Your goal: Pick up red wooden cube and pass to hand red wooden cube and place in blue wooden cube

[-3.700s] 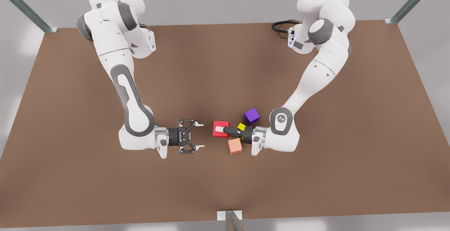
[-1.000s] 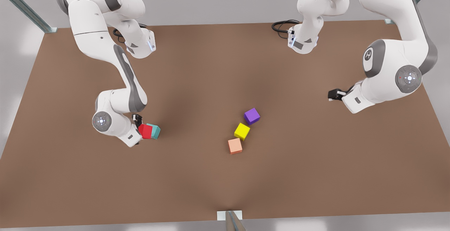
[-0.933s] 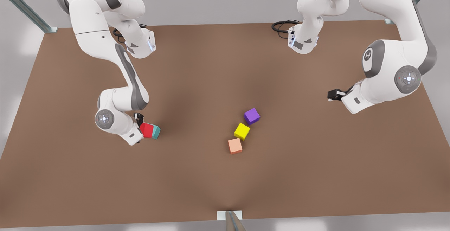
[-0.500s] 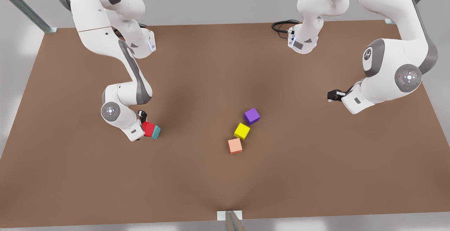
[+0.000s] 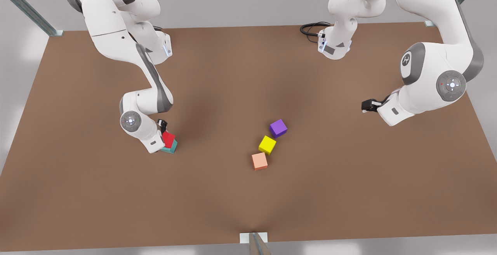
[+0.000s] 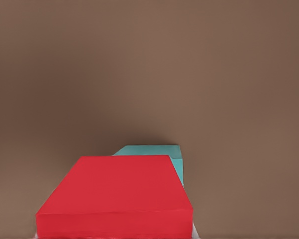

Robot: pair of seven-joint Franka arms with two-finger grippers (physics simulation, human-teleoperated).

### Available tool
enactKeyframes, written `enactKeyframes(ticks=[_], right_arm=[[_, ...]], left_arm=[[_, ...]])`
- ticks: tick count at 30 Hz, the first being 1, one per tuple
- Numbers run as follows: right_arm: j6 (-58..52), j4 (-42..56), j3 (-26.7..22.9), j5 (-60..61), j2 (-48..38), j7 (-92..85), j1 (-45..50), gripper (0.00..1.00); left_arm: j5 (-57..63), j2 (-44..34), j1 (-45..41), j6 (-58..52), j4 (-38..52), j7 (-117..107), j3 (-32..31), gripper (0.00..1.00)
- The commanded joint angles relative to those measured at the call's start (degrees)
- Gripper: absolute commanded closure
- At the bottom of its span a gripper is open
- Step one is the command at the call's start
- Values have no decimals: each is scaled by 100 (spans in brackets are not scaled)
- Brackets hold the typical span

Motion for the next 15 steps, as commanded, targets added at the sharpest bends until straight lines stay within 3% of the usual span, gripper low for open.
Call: enactKeyframes(ticks=[1,15], right_arm=[[-1,-2,0,11,-2,511,-4,0],[-98,95,0,11,-19,502,-39,0]], left_arm=[[6,-6,3,-2,3,-57,-1,0],[6,-6,-6,-20,117,-57,-1,0]])
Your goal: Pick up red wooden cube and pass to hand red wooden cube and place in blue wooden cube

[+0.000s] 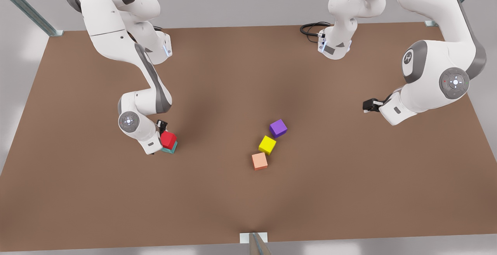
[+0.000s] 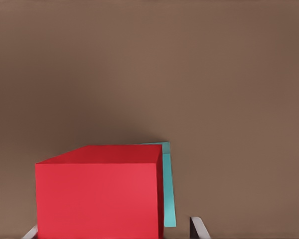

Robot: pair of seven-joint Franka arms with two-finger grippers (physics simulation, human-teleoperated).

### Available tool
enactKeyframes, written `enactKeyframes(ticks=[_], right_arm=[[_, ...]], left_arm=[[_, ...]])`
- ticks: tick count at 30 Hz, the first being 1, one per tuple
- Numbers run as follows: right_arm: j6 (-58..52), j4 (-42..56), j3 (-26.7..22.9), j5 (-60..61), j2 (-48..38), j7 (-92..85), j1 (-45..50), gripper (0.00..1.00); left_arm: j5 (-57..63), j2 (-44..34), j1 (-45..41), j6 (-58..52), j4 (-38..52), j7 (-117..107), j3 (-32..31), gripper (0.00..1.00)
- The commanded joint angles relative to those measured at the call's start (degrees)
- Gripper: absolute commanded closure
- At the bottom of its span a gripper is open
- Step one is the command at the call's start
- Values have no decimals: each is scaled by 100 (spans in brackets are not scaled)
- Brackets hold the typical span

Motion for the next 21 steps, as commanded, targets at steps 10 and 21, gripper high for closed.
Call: enactKeyframes(ticks=[10,21], right_arm=[[-2056,654,9,279,-639,670,1,0],[-5749,4803,-545,-477,82,7184,-464,0]], left_arm=[[-3,2,7,-5,3,-27,-1,0],[-11,-6,15,-198,3,-18,-1,0]])
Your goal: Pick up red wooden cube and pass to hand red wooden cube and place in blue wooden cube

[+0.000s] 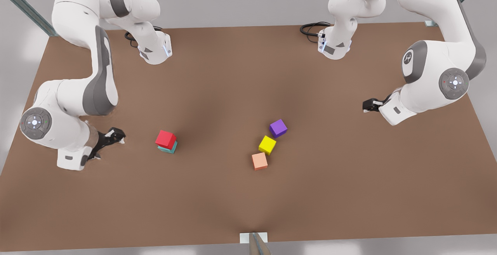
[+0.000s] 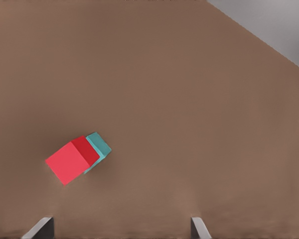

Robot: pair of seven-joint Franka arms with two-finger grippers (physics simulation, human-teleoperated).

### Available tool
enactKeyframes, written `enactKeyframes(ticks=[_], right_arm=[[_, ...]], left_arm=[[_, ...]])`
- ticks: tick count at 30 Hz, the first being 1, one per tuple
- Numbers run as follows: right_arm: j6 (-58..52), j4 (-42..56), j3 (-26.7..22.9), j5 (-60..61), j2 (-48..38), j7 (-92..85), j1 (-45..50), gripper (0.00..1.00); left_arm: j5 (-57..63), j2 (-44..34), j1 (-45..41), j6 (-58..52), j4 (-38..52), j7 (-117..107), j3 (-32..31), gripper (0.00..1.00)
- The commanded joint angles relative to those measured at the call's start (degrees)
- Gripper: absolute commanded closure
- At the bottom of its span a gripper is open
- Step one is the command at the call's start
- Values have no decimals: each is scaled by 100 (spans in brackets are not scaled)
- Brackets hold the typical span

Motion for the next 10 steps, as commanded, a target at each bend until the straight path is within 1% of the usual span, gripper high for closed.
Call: enactKeyframes(ticks=[1,2,3,4,5,10], right_arm=[[-1478,0,-18,-274,-438,4328,-24,0],[-1505,-237,0,-282,-904,4346,-111,0],[-1496,-474,491,-265,-1159,4372,-550,0],[-1225,-1063,861,-256,-1581,4372,-902,0],[-855,-1547,861,-229,-1810,4329,-999,0],[-643,-1662,861,-221,-1845,4302,-982,0]], left_arm=[[22,-8,-24,-225,55,-10,-8,0],[13,-8,-6,-251,99,-2,-17,0],[-5,-17,-24,-313,99,-11,-17,0],[4,-8,-6,-392,99,-11,-17,0],[13,-8,11,-392,99,-11,-17,0],[13,-8,20,-392,99,-11,-8,0]])
